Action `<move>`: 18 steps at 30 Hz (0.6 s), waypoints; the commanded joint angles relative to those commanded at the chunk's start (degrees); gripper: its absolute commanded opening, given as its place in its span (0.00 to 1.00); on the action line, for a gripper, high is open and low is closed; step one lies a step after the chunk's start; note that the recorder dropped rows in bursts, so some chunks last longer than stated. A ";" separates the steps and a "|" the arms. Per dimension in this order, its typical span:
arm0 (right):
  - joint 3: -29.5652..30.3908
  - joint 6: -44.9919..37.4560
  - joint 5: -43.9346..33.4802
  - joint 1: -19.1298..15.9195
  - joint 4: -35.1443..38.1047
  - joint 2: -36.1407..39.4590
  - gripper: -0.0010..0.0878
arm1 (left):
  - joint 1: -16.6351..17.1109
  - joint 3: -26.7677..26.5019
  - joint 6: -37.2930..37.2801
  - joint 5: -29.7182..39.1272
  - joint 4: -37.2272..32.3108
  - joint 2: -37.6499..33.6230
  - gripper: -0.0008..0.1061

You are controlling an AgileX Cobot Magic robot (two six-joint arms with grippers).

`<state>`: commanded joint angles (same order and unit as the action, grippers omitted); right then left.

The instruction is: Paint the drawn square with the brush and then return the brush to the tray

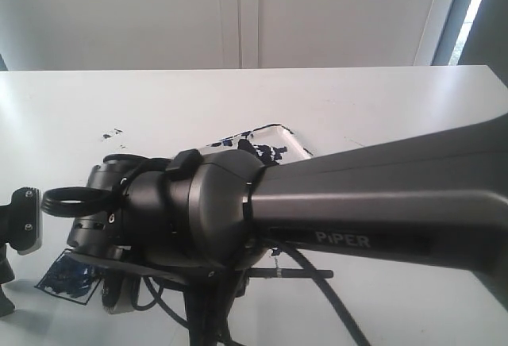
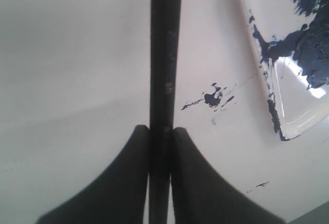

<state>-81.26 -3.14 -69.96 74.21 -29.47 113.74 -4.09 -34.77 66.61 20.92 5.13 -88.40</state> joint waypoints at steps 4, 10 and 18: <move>0.00 -0.33 0.00 0.00 2.23 0.00 0.01 | 0.00 0.00 0.00 0.00 0.00 0.00 0.48; 0.00 -3.77 0.00 0.00 8.10 0.00 0.01 | 0.00 0.00 0.00 0.00 0.00 0.00 0.48; 0.00 -4.57 0.00 0.00 8.22 -0.58 0.01 | 0.00 0.00 0.00 0.00 0.00 0.00 0.48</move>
<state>-81.26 -7.71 -69.96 74.21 -21.25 113.16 -4.09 -34.77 66.61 20.92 5.13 -88.40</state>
